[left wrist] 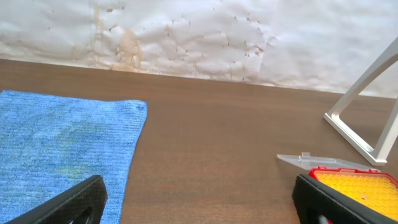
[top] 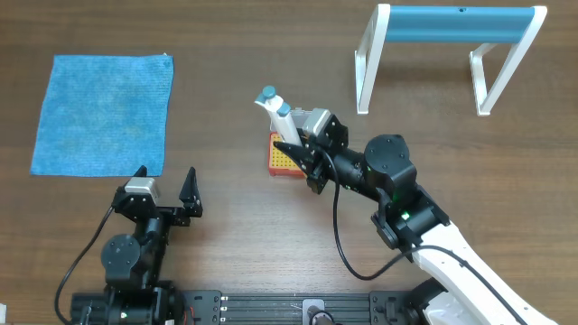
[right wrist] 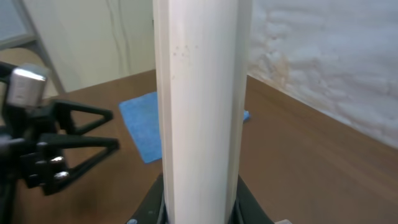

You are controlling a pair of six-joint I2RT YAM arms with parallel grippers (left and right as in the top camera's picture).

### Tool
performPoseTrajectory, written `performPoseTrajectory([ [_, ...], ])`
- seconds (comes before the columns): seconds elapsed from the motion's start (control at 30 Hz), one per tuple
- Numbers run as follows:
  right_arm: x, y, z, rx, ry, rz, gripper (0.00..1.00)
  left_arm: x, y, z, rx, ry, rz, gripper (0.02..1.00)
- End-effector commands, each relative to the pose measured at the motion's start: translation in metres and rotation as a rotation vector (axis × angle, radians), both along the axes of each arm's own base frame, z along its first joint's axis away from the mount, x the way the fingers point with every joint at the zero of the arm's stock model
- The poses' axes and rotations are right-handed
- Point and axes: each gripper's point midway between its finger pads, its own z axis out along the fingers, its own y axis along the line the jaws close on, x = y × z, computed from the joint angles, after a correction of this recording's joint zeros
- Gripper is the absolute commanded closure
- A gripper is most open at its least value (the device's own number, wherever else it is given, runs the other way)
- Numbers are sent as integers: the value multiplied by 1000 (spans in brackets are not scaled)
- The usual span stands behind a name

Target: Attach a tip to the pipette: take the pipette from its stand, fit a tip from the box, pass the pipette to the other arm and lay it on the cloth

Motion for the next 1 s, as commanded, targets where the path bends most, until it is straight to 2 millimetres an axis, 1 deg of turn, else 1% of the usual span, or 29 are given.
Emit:
performPoseTrajectory([
  [0.03,-18,2,21,69,81,51,923,0,2,-1,11,-1,12,56],
  [0.1,-16,0,19,66,86,42,921,0,2,-1,11,-1,12,56],
  [0.17,-15,0,19,104,159,29,921,0,2,-1,11,-1,12,56],
  [0.23,-16,1,19,108,165,32,921,0,0,0,1,-4,-1,56],
  [0.27,-16,1,19,117,183,30,921,-2,-21,6,-121,-12,-109,56],
  [0.3,-16,1,19,129,206,27,921,-11,-52,21,-360,-4,-280,56],
  [0.33,-16,1,19,144,236,22,921,-26,-81,27,-647,107,-443,56],
  [0.37,-16,1,19,170,286,15,921,-39,-97,27,-856,239,-524,56],
  [0.4,-16,1,19,190,325,9,919,-36,-94,27,-968,273,-482,56],
  [0.43,-16,1,19,206,355,5,921,-29,-85,30,-1076,271,-413,56],
  [0.47,-16,1,19,206,356,5,921,-22,-72,57,-1127,140,-388,53],
  [0.5,-16,1,19,216,375,3,921,-24,-69,84,-1135,34,-432,53],
  [0.53,-16,1,19,237,417,-3,919,-24,-72,91,-1139,30,-468,53],
  [0.57,-16,1,19,241,425,-4,919,-22,-82,92,-1144,94,-514,53],
  [0.6,-16,1,19,248,436,-6,919,-22,-92,108,-1115,127,-588,56],
  [0.63,-16,1,19,248,436,-6,919,-18,-99,123,-1073,136,-642,53],
  [0.67,-16,1,19,249,439,-7,919,-9,-114,149,-962,176,-760,56],
  [0.7,-16,1,19,249,439,-7,919,0,-127,159,-856,234,-866,56],
  [0.77,-19,2,19,247,443,14,919,29,-144,166,-818,381,-1020,58],
  [0.8,-22,3,20,246,445,30,919,39,-156,171,-789,402,-1101,60],
  [0.83,-28,6,21,244,449,68,919,51,-173,178,-767,409,-1167,60],
  [0.87,-28,6,22,249,455,71,919,59,-192,183,-744,412,-1233,60],
  [0.9,-28,6,22,253,464,69,919,62,-208,186,-720,408,-1292,60],
  [0.97,-28,6,22,255,467,69,919,59,-232,183,-699,432,-1373,60],
  [1.0,-28,6,22,255,467,69,919,55,-237,181,-698,446,-1390,60],
])
